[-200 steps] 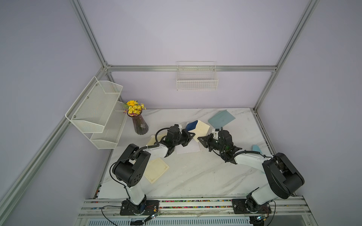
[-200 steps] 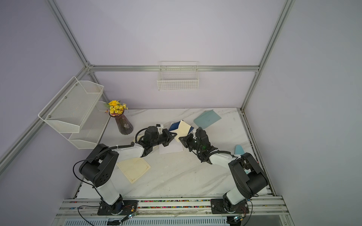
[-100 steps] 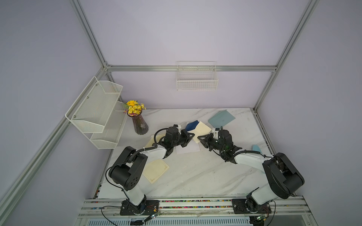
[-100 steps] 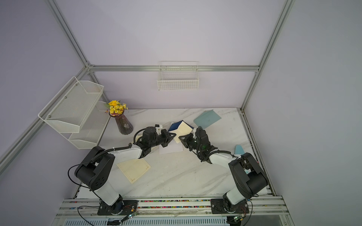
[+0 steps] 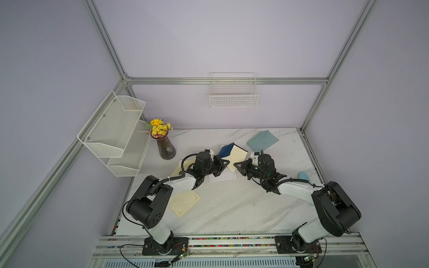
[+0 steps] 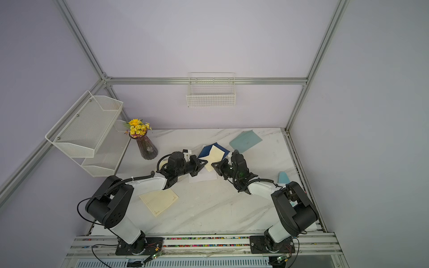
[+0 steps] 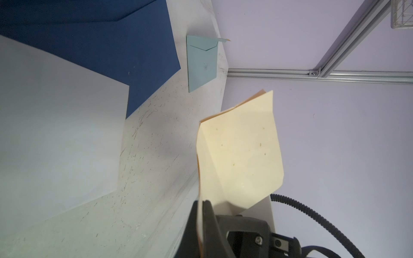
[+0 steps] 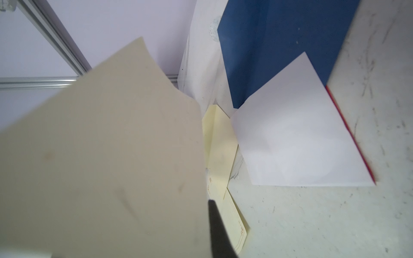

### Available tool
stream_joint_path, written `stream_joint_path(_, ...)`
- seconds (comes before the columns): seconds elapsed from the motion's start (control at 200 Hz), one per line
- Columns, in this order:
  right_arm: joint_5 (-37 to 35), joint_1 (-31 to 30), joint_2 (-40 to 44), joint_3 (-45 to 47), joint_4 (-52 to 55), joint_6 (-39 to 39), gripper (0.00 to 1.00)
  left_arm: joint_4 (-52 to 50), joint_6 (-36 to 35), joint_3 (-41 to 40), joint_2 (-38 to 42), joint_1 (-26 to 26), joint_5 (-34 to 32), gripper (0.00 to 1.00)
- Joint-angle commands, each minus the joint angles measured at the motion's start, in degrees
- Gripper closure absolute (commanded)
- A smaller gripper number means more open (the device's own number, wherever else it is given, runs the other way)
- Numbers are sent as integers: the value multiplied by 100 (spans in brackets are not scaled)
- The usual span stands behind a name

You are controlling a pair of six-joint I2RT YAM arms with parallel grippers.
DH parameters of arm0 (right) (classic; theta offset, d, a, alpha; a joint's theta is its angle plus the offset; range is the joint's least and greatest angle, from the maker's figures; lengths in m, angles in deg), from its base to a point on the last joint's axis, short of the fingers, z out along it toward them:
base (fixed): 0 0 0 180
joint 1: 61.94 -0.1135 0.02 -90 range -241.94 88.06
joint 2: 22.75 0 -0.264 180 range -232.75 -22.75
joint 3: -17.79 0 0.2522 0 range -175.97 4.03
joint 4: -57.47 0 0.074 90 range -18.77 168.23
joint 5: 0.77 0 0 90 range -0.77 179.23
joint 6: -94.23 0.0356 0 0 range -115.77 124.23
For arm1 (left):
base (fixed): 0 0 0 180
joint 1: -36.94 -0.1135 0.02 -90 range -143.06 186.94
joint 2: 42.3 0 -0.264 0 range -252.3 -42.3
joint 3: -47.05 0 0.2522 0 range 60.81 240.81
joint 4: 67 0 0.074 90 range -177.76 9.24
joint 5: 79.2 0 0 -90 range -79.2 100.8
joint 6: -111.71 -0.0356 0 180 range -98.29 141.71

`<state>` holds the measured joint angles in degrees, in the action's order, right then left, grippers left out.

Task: Fold the letter paper in half and place it into the envelope
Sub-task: Fold the letter paper.

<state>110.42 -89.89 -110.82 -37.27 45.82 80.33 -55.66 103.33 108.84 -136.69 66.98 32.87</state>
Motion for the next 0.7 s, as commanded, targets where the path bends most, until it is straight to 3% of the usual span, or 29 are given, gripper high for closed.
stream_joint_path(0.0,-159,73,164,-142,136,-68,75,57,-112,-68,329,-18,60,100)
stream_joint_path(0.135,-160,130,189,-133,166,-121,78,26,-112,-142,397,-20,66,100)
stream_joint_path(0.285,-132,159,204,-137,203,-165,100,-4,-112,-180,456,-16,70,100)
stream_joint_path(0.58,-35,308,297,-185,367,-330,100,-93,-147,-339,667,-22,18,100)
stream_joint_path(0.64,-4,358,325,-200,434,-390,82,-104,-148,-401,719,-16,-2,100)
stream_joint_path(0.695,8,408,359,-204,482,-435,75,-116,-149,-456,784,-16,-25,100)
